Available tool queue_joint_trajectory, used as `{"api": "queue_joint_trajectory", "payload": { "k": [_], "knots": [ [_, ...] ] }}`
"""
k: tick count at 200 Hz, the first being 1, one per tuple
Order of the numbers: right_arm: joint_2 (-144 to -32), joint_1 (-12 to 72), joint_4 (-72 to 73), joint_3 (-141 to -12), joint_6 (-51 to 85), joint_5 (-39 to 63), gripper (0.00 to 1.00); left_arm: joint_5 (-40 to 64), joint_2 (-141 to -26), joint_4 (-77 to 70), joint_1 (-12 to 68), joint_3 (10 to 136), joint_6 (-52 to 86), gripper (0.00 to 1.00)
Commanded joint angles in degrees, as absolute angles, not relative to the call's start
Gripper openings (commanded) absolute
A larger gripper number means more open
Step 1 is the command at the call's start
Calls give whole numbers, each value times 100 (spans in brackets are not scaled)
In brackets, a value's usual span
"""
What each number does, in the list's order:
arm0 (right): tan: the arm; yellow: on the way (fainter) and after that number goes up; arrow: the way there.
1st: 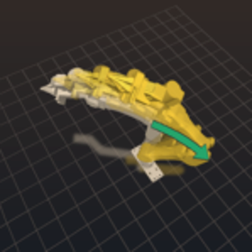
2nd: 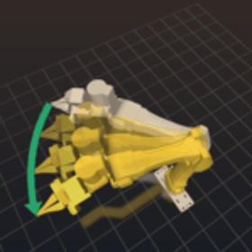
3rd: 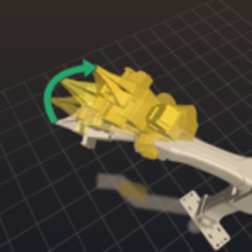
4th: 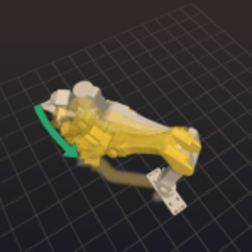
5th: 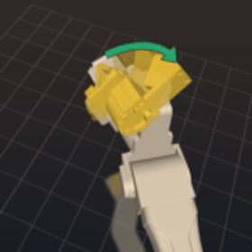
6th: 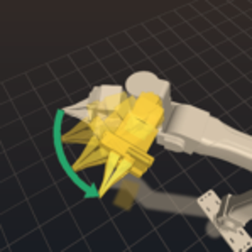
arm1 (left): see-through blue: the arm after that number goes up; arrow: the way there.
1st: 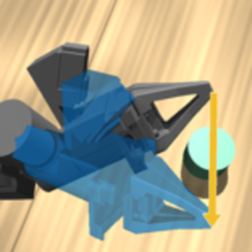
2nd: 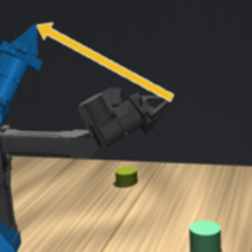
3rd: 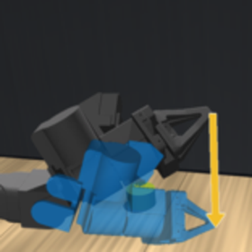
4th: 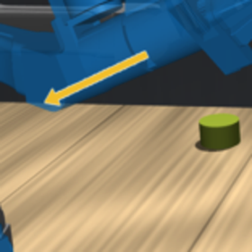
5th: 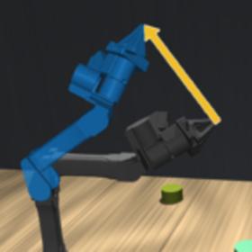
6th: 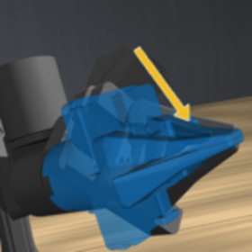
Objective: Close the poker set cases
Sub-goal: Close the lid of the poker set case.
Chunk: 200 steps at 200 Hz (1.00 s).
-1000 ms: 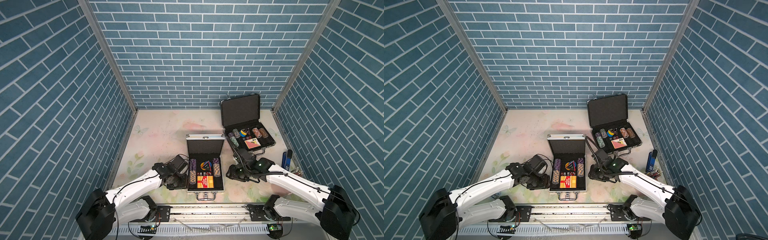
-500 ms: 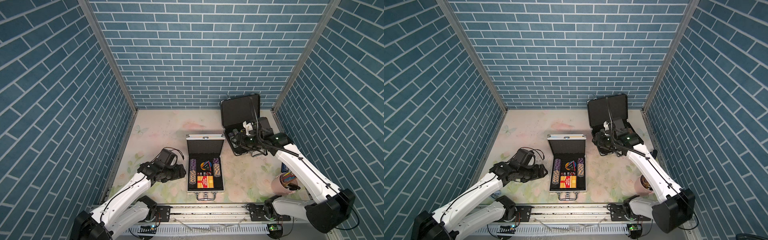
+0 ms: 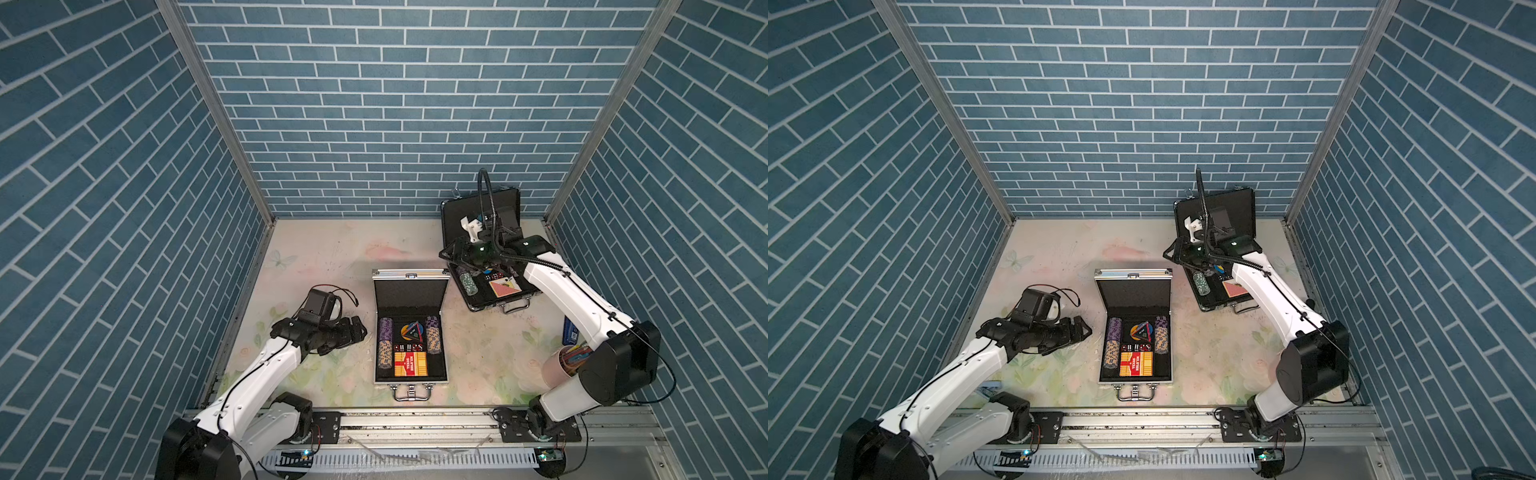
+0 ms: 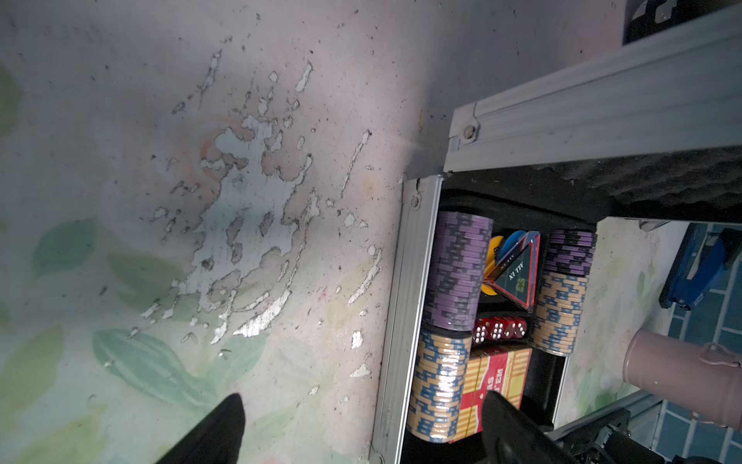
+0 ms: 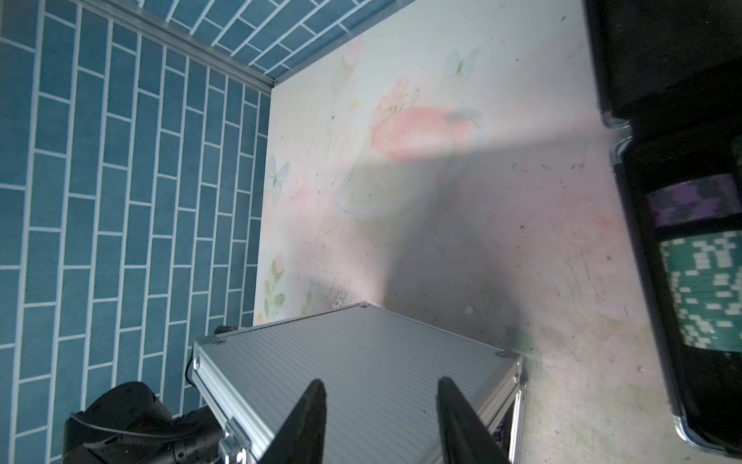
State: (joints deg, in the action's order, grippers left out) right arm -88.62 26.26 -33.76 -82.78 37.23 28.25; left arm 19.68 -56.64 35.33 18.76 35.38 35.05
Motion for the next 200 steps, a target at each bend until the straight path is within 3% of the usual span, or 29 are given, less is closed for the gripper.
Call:
{"api": "queue_joint_trajectory", "payload": {
  "k": [1,134,200],
  "knots": [
    [-8726,2678,-3305,-8148,3753,3267,43,2086,-5668,3471,1718,3445,3318,94],
    [-7024,2989,-3666,-6179,4230,3341,38,1855,-5582,3644,1433,3460,3213,97],
    [-7066,3218,-2921,-5129,4440,2909,42,2135,-5459,3578,1579,3304,3167,100]
  ]
}}
